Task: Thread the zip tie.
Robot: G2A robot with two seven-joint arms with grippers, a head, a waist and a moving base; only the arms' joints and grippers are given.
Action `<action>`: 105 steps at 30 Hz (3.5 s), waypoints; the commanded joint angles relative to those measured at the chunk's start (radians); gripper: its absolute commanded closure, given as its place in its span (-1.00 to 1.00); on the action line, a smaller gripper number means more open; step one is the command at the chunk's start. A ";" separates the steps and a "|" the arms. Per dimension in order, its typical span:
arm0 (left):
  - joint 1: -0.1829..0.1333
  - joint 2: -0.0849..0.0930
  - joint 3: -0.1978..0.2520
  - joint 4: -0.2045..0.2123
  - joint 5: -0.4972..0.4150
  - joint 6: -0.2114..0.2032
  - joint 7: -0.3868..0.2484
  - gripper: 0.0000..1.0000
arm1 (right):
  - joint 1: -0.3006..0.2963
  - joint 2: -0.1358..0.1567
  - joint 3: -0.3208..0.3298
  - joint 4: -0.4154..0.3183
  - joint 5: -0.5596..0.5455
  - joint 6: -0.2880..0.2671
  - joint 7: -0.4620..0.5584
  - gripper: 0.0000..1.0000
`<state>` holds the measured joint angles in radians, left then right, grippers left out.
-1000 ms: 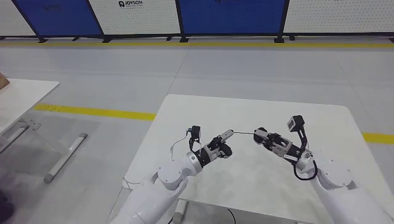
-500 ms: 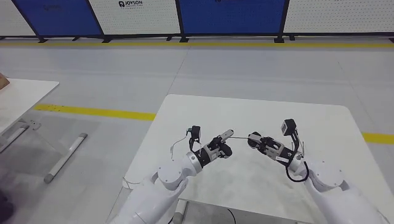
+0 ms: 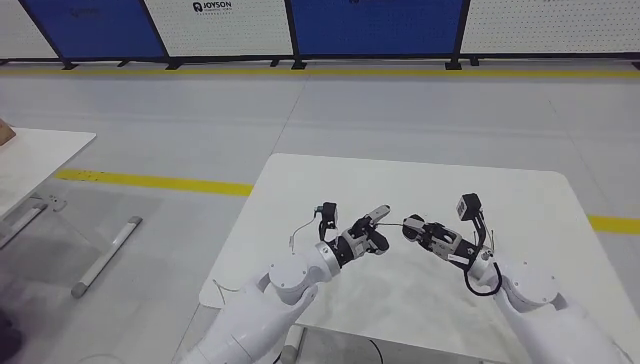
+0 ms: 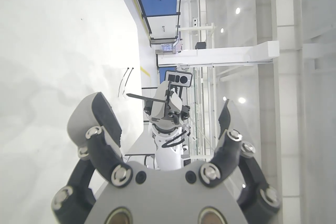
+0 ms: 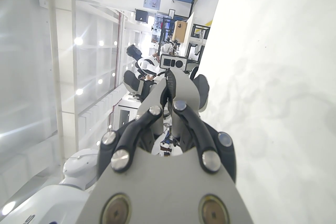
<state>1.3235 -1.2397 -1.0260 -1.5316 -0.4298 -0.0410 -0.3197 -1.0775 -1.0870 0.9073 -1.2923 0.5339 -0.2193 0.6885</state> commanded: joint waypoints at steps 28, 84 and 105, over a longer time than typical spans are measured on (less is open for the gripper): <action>-0.038 -0.015 0.040 0.051 0.038 -0.060 0.028 1.00 | 0.000 0.000 0.000 0.000 0.000 0.000 0.000 1.00; -0.002 -0.007 0.017 0.023 0.104 -0.098 0.016 1.00 | -0.020 0.000 0.017 -0.030 -0.030 0.016 -0.002 -0.78; 0.020 0.007 -0.051 0.018 0.011 -0.001 -0.048 1.00 | -0.111 0.031 0.204 -0.046 0.082 0.029 0.128 -1.00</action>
<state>1.3440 -1.2325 -1.0775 -1.5135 -0.4180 -0.0414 -0.3676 -1.1892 -1.0558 1.1119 -1.3379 0.6181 -0.1898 0.8197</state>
